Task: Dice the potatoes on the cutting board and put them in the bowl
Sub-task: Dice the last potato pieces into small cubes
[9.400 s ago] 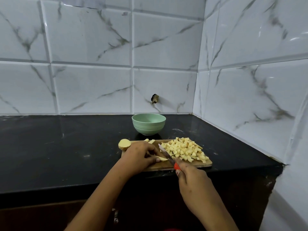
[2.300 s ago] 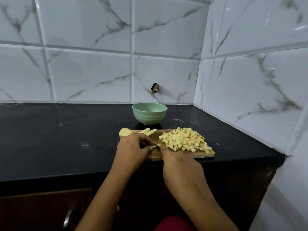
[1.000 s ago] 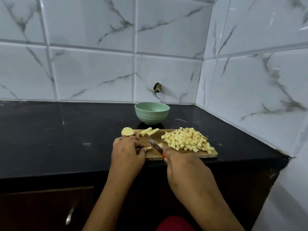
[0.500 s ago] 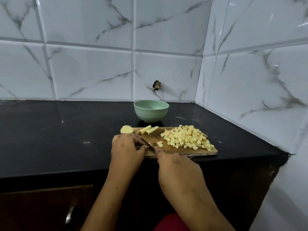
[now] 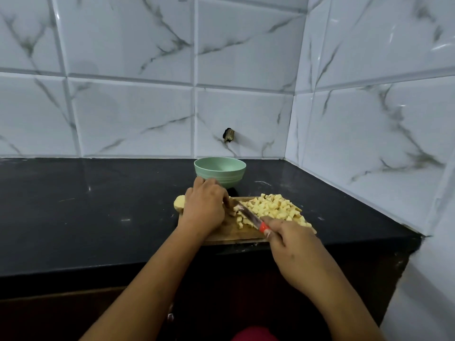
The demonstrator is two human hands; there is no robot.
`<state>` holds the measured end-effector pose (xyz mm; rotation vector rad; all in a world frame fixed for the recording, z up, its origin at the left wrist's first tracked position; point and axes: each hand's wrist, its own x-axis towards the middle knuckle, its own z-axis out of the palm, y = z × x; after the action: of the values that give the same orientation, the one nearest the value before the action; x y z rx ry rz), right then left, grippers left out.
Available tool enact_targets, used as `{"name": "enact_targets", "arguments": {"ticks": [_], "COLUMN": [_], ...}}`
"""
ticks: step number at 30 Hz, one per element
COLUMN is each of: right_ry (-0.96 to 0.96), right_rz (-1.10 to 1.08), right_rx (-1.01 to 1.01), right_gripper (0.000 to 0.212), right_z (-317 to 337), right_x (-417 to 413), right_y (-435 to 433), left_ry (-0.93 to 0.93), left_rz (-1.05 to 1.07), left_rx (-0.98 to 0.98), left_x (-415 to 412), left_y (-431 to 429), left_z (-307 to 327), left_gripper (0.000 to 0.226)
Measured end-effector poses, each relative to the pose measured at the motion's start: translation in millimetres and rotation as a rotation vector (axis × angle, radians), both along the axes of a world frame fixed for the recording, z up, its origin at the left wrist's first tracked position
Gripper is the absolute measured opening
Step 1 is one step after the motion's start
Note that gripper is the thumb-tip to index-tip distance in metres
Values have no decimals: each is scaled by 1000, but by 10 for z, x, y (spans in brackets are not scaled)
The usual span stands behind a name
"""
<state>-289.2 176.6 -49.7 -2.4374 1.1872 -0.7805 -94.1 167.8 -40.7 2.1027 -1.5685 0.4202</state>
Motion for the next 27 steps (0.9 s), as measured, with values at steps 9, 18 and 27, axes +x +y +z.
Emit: {"name": "enact_targets", "arguments": {"ticks": [9, 18, 27], "right_ry": [48, 11, 45], "right_rz": [-4, -16, -73], "right_rx": [19, 13, -165], "right_gripper": [35, 39, 41], "right_z": [-21, -88, -35], "right_x": [24, 83, 136], "right_y": [57, 15, 112], "left_ry": [-88, -17, 109], "left_rz": [78, 121, 30], "left_rx": [250, 312, 241], "left_x": [180, 41, -27], "left_y": [-189, -51, 418], "left_z": [77, 122, -52], "left_gripper": [32, 28, 23]}}
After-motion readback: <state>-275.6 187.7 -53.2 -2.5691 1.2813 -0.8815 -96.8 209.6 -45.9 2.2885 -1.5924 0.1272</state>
